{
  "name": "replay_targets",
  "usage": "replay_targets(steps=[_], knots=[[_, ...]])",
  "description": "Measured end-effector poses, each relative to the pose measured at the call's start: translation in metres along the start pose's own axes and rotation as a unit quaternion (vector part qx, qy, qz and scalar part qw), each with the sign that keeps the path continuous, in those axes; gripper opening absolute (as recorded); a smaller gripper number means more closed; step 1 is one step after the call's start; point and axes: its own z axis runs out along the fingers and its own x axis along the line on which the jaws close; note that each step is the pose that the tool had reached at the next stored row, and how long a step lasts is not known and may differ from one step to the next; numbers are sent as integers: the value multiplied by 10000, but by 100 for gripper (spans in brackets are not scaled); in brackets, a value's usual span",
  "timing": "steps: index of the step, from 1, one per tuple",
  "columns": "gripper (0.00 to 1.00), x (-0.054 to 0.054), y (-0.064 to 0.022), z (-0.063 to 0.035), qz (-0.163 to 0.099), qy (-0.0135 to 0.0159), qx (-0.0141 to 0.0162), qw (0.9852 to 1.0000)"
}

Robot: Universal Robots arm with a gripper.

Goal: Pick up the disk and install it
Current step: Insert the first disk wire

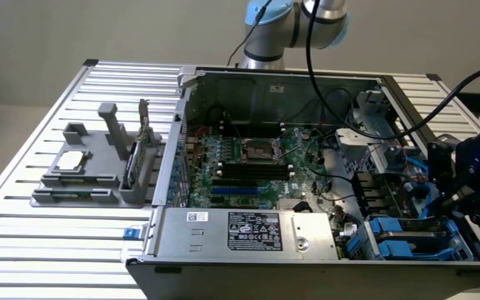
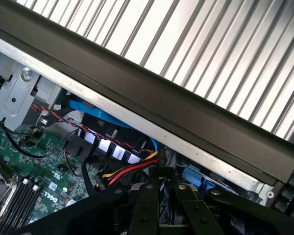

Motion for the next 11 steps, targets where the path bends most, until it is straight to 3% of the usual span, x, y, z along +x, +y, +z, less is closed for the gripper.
replay_targets(steps=[8,11], knots=[[16,14,-18,-9,6,43,-11,10000],[16,37,-47,-20,17,46,-14,10000]])
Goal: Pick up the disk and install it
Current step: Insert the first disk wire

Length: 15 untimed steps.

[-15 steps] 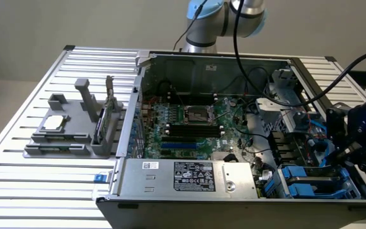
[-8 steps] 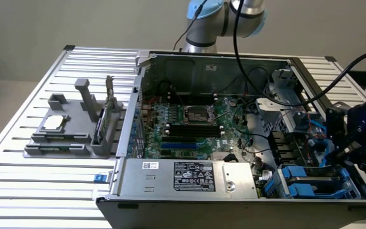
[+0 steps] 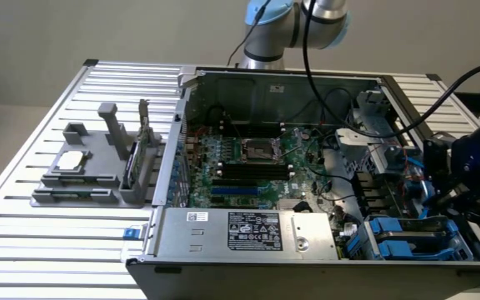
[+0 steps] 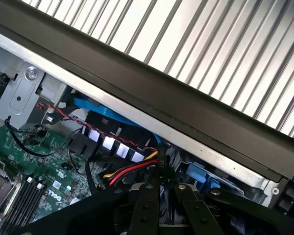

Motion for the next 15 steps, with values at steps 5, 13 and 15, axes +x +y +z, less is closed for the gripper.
replay_targets(steps=[5,13,15], knots=[[16,36,-30,-68,28,-4,-3,10000],[16,71,-70,-140,99,-10,-12,10000],[16,79,-77,-165,106,-9,-9,9999]])
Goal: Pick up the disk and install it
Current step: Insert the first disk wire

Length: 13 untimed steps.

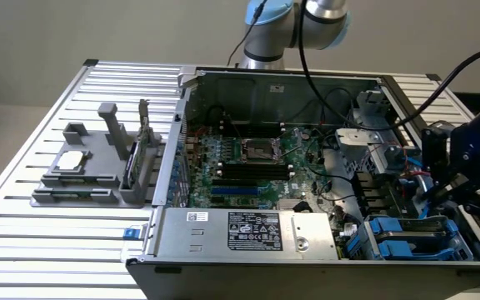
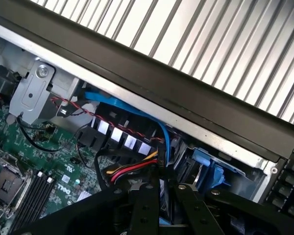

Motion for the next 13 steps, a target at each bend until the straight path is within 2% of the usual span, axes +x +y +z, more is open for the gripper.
replay_targets(steps=[3,9,12,13], knots=[[16,8,-13,-11,8,11,20,10000],[16,12,-19,-13,70,59,137,9999],[16,11,-19,-11,117,59,194,9997],[16,11,-19,-13,129,37,217,9997]])
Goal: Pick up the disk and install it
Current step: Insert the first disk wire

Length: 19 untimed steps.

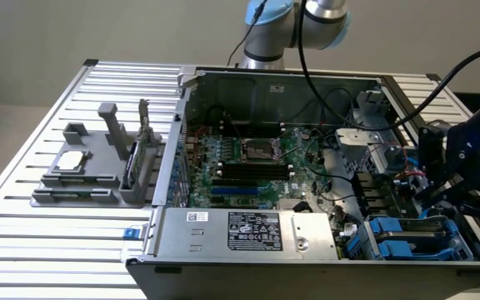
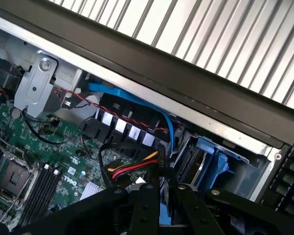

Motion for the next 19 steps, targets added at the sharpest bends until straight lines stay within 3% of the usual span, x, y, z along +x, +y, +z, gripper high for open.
replay_targets(steps=[4,6,10,11,14,19], knots=[[16,0,0,0,20,-242,141,9996],[16,0,0,1,37,-345,210,9992],[16,0,0,1,98,-486,327,9982],[16,0,0,1,124,-503,346,9981],[16,0,-1,1,242,-508,373,9977],[16,1,1,0,505,-516,358,9967]])
